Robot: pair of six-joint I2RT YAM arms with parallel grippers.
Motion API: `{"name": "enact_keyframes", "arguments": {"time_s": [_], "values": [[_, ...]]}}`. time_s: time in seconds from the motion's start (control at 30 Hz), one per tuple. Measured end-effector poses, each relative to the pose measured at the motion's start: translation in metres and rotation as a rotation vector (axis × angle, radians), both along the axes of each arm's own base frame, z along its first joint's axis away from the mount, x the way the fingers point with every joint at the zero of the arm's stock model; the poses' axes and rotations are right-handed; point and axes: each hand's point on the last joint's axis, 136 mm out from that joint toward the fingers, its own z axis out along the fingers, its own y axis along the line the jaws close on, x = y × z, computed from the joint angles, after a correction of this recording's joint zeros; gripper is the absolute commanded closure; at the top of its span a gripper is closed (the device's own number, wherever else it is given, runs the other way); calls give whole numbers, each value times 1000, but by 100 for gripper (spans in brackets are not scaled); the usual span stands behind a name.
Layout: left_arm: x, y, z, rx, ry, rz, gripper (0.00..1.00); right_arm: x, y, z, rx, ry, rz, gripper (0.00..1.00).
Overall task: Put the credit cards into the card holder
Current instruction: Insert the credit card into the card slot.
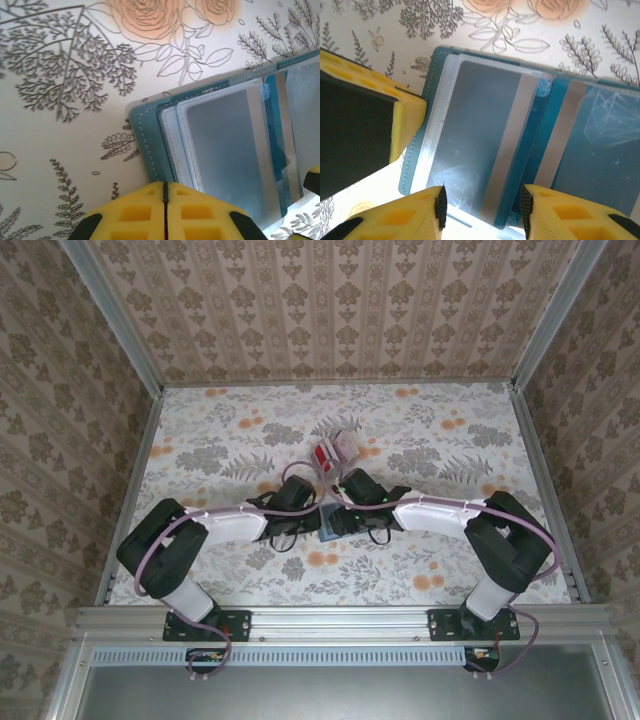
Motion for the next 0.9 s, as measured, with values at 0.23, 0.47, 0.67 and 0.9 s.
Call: {"name": "enact_keyframes", "arguments": {"time_s": [0.23,0.47,0.67,0.9], "values": [[4,9,16,-42,-17,30,66,3,1,-9,-36,8,-10,55],[5,32,51,-31,-77,75,62,2,0,-14,-37,28,-33,55],[-3,46,58,4,-78,92,59,3,-1,-14,-31,33,-43,55],[-11,47,36,40,-7,74,59,2,1,-14,-17,45,-53,55]]}}
